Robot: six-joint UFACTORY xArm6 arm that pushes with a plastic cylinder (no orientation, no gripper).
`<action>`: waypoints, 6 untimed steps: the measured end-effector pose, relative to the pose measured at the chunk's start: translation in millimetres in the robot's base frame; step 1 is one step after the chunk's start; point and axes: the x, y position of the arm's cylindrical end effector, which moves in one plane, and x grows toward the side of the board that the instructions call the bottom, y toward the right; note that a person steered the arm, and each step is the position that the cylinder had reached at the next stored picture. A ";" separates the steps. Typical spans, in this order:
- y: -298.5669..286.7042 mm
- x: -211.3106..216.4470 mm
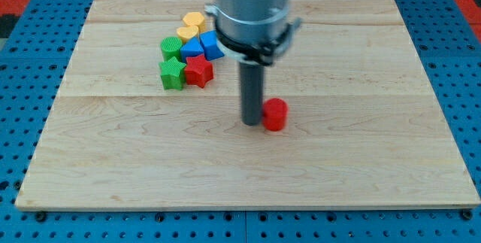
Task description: Move the red star diagonally bottom right to the blue cube
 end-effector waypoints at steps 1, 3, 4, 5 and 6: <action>102.6 10.4; -37.9 -21.6; -17.0 -84.6; -56.9 -139.3; -126.5 -132.8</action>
